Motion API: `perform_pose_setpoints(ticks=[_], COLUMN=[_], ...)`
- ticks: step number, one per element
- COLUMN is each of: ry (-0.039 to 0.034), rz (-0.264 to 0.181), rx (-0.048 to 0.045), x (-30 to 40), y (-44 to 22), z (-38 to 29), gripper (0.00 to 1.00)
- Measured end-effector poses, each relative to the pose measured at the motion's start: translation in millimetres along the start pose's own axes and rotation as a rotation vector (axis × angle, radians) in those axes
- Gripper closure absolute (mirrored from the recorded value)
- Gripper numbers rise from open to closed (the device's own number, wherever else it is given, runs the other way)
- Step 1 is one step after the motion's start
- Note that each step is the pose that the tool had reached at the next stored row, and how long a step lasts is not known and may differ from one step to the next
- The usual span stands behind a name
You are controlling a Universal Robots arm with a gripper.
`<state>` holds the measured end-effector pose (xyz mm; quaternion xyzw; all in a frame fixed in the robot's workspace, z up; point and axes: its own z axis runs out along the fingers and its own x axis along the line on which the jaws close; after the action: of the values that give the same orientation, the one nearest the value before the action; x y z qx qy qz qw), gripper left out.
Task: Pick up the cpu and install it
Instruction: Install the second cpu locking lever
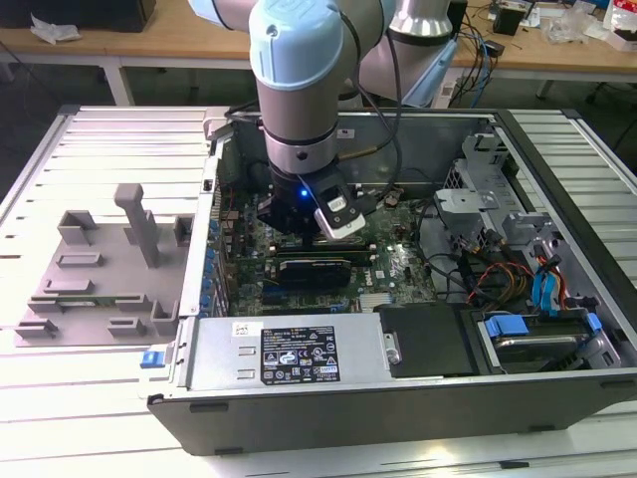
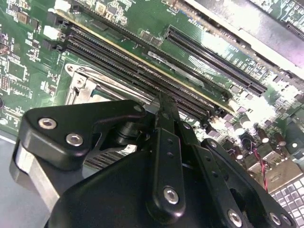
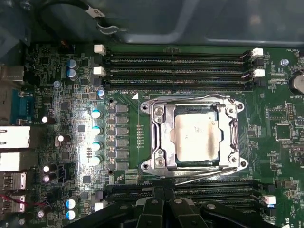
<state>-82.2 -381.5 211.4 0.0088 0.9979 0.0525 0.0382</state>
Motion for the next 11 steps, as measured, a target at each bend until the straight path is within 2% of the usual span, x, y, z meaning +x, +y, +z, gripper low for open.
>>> perform_pose_setpoints(ticks=[1,2,4,9,11], ry=[0.0001,-0.0016,-0.0034,-0.0033,-0.0047], rz=[0.0,0.001,0.002,0.002,0.003], rx=[-0.0097,-0.0297,-0.0524,-0.0566,-0.0774], x=[0.1,0.7,1.6,2.1,2.4], y=[-0.2,-0.1,-0.4,-5.5,-6.6], z=[-0.1,-0.1,-0.2,-0.8,-0.9], gripper=[0.89,0.89,0.89,0.89,0.89])
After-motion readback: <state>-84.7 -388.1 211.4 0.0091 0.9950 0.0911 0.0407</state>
